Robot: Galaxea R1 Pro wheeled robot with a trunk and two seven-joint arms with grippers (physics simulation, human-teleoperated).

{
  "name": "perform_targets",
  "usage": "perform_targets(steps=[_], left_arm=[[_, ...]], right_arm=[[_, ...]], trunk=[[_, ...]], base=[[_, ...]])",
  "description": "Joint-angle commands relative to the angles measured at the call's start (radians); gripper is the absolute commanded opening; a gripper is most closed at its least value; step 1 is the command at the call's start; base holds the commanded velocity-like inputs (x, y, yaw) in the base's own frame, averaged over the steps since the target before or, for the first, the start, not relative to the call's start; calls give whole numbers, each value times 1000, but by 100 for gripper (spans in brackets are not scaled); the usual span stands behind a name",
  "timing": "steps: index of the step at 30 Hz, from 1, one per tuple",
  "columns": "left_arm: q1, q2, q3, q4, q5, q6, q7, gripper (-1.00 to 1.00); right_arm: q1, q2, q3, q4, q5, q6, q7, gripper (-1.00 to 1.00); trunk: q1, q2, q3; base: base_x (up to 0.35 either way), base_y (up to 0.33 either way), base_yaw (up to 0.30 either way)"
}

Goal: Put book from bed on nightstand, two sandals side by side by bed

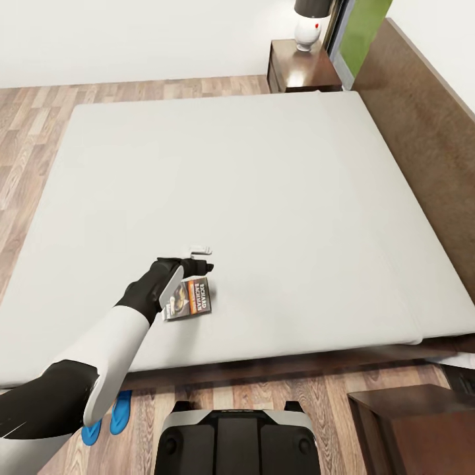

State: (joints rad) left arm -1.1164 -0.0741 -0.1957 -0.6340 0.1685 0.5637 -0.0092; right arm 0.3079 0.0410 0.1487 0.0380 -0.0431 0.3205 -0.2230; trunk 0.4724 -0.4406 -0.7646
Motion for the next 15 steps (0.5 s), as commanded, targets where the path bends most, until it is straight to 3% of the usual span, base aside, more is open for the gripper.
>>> perform_targets(steps=[1, 15], left_arm=[[0, 1, -2, -3, 8, 5, 2, 100], [0, 2, -2, -13, 8, 5, 2, 100]], right_arm=[[0, 0, 8, -1, -4, 5, -3, 100], [0, 0, 8, -1, -4, 5, -3, 100]], trunk=[[1, -1, -1], [1, -1, -10]], base=[[0, 0, 65], [0, 0, 97]])
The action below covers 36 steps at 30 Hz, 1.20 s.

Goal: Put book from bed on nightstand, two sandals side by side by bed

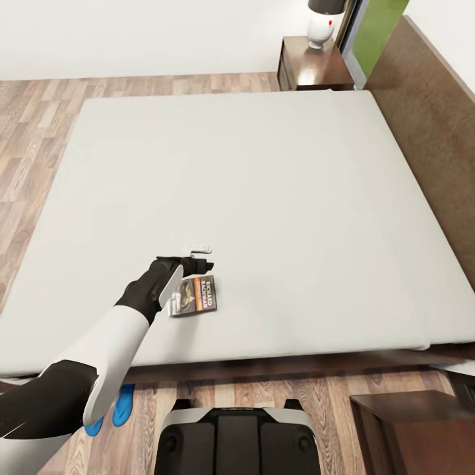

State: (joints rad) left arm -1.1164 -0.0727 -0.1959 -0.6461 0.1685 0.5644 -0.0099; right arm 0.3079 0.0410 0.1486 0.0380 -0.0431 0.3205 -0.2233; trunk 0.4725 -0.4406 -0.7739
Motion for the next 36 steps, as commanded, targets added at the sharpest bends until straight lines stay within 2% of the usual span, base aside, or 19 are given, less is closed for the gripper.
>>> perform_targets(steps=[1, 17, 36], left_arm=[[0, 0, -2, -1, 8, 5, 2, 100], [0, 1, -2, -1, 8, 5, 3, 100], [0, 1, -2, -2, 8, 5, 2, 100]], right_arm=[[0, 0, 8, -1, -4, 5, -3, 100], [0, 0, 8, -1, -4, 5, -2, 100], [0, 0, 8, -2, -4, 5, -2, 100]], trunk=[[1, -1, -1], [1, -1, -9], [1, -1, -28]], base=[[0, 0, 36], [0, 0, 11], [0, 0, 64]])
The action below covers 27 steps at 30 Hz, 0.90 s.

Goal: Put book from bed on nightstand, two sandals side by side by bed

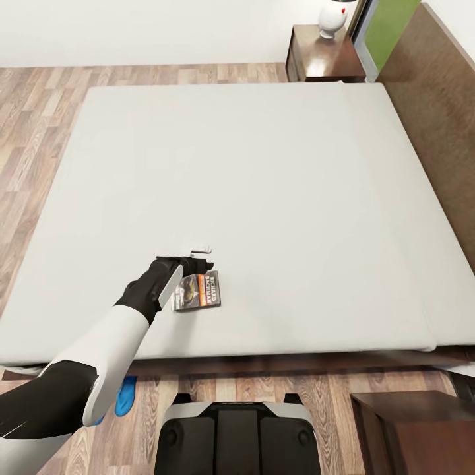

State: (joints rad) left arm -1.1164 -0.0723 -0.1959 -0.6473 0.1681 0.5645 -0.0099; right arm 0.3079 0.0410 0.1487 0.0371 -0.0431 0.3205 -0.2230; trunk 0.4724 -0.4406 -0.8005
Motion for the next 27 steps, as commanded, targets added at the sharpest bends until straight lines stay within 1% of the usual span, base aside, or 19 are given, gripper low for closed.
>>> perform_targets(steps=[1, 11, 21, 27], left_arm=[[0, 0, -2, -1, 8, 5, 2, 100], [0, 0, -2, -8, 8, 5, 2, 100], [0, 0, -3, -40, 7, 5, 4, 100], [0, 0, -3, -47, 7, 5, 31, 100]], right_arm=[[0, 0, 8, -1, -4, 5, -3, 100], [0, 0, 8, -2, -4, 5, -3, 100], [0, 0, 8, -1, -4, 5, -2, 100], [0, 0, 8, 0, -3, 5, -3, 100]], trunk=[[1, -1, -1], [1, -1, -6], [1, -1, -10], [1, -1, -11]], base=[[0, 0, 18], [0, 0, 31], [0, 0, 34], [0, 0, 5]])
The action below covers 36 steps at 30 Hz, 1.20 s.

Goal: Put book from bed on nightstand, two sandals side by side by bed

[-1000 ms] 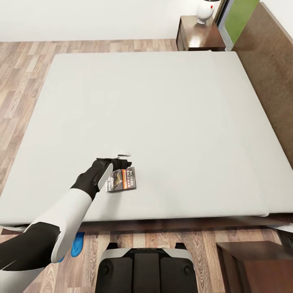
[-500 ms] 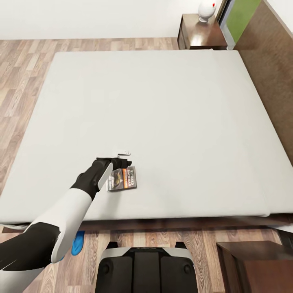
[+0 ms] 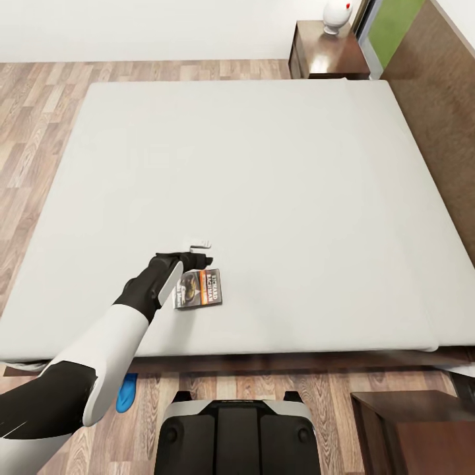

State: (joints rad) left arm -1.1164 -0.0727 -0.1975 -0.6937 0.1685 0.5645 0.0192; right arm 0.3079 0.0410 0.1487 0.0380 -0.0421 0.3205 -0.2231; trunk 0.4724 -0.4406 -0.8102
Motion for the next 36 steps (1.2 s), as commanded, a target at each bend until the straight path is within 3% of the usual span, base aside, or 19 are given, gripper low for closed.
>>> perform_targets(steps=[1, 27, 32, 36], left_arm=[[0, 0, -2, -1, 7, 5, 6, 100], [0, 0, -2, -4, 6, 2, 23, 100], [0, 0, -2, -4, 6, 2, 23, 100], [0, -1, -2, -7, 6, 2, 23, 100]], right_arm=[[0, 0, 8, -1, -4, 5, -3, 100], [0, 1, 8, -3, -4, 5, -2, 100], [0, 1, 8, -3, -4, 5, -2, 100], [0, 1, 8, -3, -4, 5, -2, 100]], trunk=[[1, -1, -1], [1, -1, -1], [20, -36, -18], [20, -36, -18]], base=[[0, 0, 2], [0, 0, 0], [0, 0, 13], [0, 0, 10]])
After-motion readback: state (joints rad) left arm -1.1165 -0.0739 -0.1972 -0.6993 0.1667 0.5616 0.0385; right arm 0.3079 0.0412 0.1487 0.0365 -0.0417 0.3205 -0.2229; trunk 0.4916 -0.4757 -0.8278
